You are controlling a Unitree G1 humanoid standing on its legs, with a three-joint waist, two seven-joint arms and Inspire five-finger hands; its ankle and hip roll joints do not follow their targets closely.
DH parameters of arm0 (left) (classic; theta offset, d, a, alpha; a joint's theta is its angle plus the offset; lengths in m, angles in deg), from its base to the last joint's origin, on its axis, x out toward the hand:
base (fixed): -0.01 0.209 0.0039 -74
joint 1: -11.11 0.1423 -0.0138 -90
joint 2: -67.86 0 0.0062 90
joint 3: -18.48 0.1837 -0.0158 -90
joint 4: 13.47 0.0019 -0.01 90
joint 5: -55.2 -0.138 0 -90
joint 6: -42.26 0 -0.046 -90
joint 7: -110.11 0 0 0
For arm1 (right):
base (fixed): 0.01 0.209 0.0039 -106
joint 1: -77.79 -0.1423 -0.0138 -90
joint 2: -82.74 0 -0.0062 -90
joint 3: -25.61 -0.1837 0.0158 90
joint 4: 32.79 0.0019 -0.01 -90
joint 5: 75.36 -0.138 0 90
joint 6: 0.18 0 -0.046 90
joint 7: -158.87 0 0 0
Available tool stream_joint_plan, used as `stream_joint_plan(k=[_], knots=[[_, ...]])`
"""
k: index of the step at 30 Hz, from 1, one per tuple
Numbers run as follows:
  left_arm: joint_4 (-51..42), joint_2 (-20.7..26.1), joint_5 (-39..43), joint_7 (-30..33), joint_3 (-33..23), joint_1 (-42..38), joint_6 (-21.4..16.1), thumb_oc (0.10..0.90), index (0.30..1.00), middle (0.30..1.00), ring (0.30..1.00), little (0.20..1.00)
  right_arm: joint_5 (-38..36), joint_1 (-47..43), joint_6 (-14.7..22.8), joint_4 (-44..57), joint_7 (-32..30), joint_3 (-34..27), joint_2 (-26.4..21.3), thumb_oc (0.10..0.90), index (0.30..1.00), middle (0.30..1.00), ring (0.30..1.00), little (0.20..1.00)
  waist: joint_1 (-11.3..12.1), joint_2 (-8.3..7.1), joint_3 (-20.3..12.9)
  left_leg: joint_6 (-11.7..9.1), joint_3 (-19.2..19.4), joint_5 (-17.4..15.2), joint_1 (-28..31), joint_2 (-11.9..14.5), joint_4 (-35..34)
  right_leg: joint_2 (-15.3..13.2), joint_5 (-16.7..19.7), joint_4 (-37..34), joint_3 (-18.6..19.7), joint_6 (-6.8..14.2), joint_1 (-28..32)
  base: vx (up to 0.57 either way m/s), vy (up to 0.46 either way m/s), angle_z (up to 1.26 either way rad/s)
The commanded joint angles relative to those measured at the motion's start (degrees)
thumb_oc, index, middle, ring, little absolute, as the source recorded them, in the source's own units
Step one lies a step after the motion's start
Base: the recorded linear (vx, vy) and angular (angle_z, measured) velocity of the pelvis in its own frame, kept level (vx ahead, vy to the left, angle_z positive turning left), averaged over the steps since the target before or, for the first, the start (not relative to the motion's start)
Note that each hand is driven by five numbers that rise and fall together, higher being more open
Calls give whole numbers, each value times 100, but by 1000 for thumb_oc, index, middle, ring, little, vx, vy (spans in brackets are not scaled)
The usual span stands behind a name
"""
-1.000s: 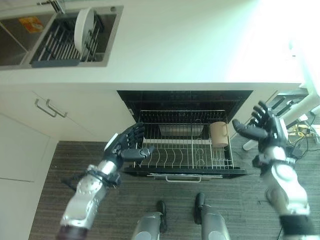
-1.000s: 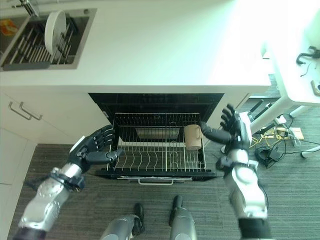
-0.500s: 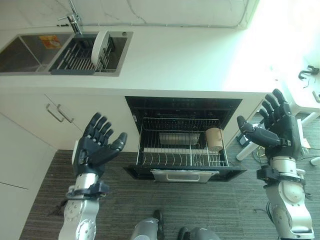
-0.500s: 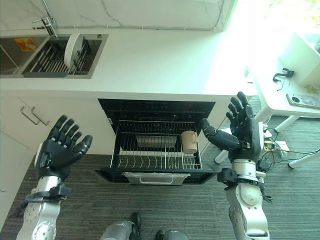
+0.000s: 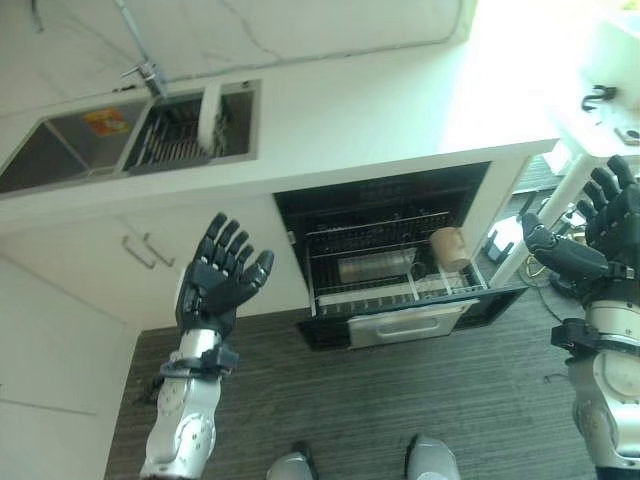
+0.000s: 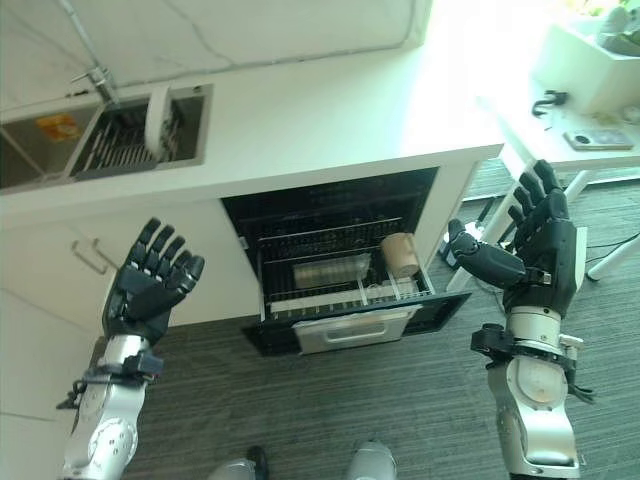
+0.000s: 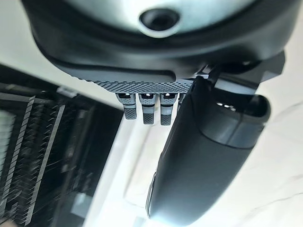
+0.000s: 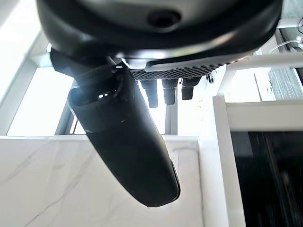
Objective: Place the dishes in the dishwasher.
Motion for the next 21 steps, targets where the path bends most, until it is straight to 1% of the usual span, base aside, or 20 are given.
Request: stream_joint_plan(k=[1, 2, 3, 4, 5, 6, 7, 8, 10, 11, 12, 13, 14, 16, 21], knots=[[-901, 522, -436, -23, -365, -314, -711, 800, 900, 900, 900, 900, 290, -626, 710, 384, -129, 27, 3, 800, 900, 900, 900, 900, 173, -183, -275, -103, -398, -167, 376, 47, -325, 58, 669, -382, -71, 269, 440, 7, 576, 20], [-894, 527, -471, 3, -353, -336, -728, 800, 900, 900, 900, 900, 291, -626, 700, 376, -143, 38, 27, 800, 900, 900, 900, 900, 174, -184, -272, -69, -413, -183, 383, 5, -325, 32, 721, -382, -75, 264, 447, 19, 420, 15], [-869, 534, -425, 66, -342, -403, -709, 800, 900, 900, 900, 900, 295, -643, 652, 346, -141, 91, 97, 800, 900, 900, 900, 900, 186, -173, -277, 35, -416, -234, 426, -104, -325, -32, 908, -382, -143, 251, 492, 28, 339, 18], [-866, 531, -385, 68, -348, -429, -675, 800, 900, 900, 900, 900, 310, -653, 620, 330, -125, 121, 133, 800, 900, 900, 900, 900, 202, -164, -282, 72, -409, -253, 449, -135, -325, -56, 978, -382, -196, 243, 518, 52, 422, -7], [-873, 505, -384, 1, -386, -424, -603, 800, 900, 900, 900, 900, 399, -686, 547, 304, -85, 189, 216, 800, 900, 900, 900, 900, 276, -136, -281, 149, -354, -291, 503, -174, -325, -120, 1137, -382, -408, 232, 621, 49, 334, -12], [-893, 485, -413, -48, -406, -390, -580, 800, 900, 900, 900, 900, 467, -701, 508, 297, -58, 221, 252, 800, 900, 900, 900, 900, 322, -120, -272, 185, -315, -305, 536, -177, -325, -120, 1175, -382, -543, 226, 696, 64, 356, -16], [-947, 453, -573, -48, -424, -333, -544, 800, 900, 900, 900, 900, 503, -730, 474, 297, -25, 273, 294, 800, 900, 900, 900, 900, 399, -88, -261, 223, -246, -317, 577, -143, -325, -49, 1281, -382, -814, 226, 833, 45, 228, -19], [-971, 452, -661, -32, -428, -315, -531, 800, 900, 900, 900, 900, 506, -740, 461, 298, -16, 292, 306, 800, 900, 900, 900, 900, 416, -80, -250, 235, -231, -318, 593, -128, -325, 12, 1281, -382, -879, 219, 870, 28, 193, -31], [-954, 508, -986, 10, -397, -315, -543, 800, 900, 900, 900, 900, 427, -734, 473, 264, -21, 287, 276, 800, 900, 900, 900, 900, 407, -104, -232, 265, -228, -297, 591, -113, -325, 391, 972, -382, -876, 141, 910, 14, 93, -42], [-904, 597, -1173, 32, -330, -352, -480, 800, 900, 900, 900, 900, 355, -709, 497, 230, -77, 241, 221, 800, 900, 900, 900, 900, 391, -198, -217, 298, -304, -338, 618, -222, -325, 826, 588, -382, -773, 90, 857, 18, 11, -33], [-894, 624, -1188, 28, -326, -358, -470, 800, 900, 900, 900, 900, 330, -713, 497, 220, -71, 210, 203, 800, 900, 900, 900, 900, 382, -222, -233, 296, -318, -304, 575, -242, -325, 943, 513, -382, -791, 52, 800, 33, -29, -20], [-893, 652, -1184, 10, -325, -339, -492, 800, 900, 900, 900, 900, 279, -714, 491, 216, -52, 162, 162, 800, 900, 900, 900, 900, 386, -281, -236, 299, -309, -297, 569, -297, -325, 1117, 354, -382, -817, 16, 745, 35, -65, 22], [-954, 608, -1239, 34, -335, -306, -564, 800, 900, 900, 900, 900, 238, -698, 475, 241, 10, 133, 178, 800, 900, 900, 900, 900, 398, -359, -222, 291, -264, -298, 576, -372, -325, 1272, 156, -382, -819, -64, 647, 56, -76, 37], [-986, 558, -1230, 19, -346, -303, -623, 800, 900, 900, 900, 900, 170, -640, 502, 243, 94, 120, 199, 800, 900, 900, 900, 900, 376, -408, -228, 289, -236, -313, 582, -434, -325, 1383, -40, -382, -663, -150, 510, 50, -100, 4], [-1054, 490, -1283, -2, -301, -311, -660, 800, 900, 900, 900, 900, 207, -648, 547, 160, 84, 230, 243, 800, 900, 900, 900, 900, 397, -419, -324, 283, -213, -337, 592, -481, -325, 1455, -161, -382, -490, -228, 466, 80, -123, 2]])
